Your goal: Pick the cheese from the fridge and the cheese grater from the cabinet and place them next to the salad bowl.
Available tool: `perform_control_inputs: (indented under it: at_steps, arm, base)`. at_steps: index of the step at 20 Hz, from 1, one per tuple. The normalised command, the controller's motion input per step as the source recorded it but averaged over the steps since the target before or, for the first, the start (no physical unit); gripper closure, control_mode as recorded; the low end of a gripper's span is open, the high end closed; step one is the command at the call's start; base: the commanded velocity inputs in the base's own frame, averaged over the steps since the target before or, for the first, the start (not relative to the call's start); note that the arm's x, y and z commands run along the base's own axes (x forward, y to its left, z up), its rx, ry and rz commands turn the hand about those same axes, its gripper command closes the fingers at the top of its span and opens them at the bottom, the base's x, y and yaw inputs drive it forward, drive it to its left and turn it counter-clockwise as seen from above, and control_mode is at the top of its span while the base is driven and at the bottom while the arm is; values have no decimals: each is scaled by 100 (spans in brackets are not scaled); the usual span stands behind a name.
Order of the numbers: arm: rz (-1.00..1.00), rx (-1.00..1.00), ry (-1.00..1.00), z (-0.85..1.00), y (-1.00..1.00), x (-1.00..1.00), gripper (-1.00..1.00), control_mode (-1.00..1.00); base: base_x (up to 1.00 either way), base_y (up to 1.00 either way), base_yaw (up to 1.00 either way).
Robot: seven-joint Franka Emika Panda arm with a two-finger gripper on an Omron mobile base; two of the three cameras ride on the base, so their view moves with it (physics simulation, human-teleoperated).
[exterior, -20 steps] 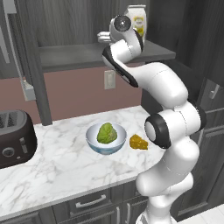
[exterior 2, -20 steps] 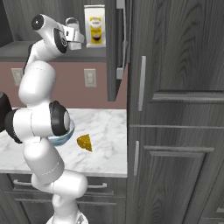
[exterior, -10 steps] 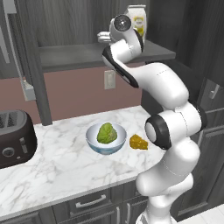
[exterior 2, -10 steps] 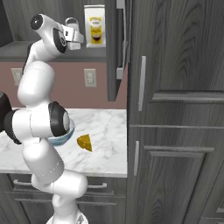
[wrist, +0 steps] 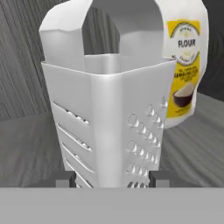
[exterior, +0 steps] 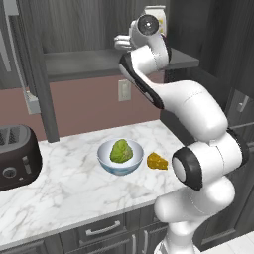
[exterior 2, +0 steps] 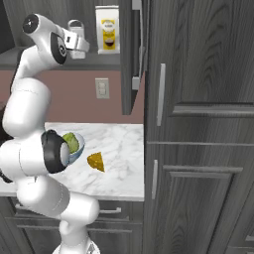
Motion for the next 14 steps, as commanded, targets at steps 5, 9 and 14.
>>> perform_control_inputs:
  at_steps: [5, 9, 14]
  arm:
    - [7, 6, -10, 10, 0, -77, 100, -100]
    - [11, 4, -6, 10, 0, -83, 100, -100]
    - [16, 3, 0, 3, 0, -87, 100, -100]
  base:
    - [0, 0, 0]
    - [0, 0, 0]
    - [0, 0, 0]
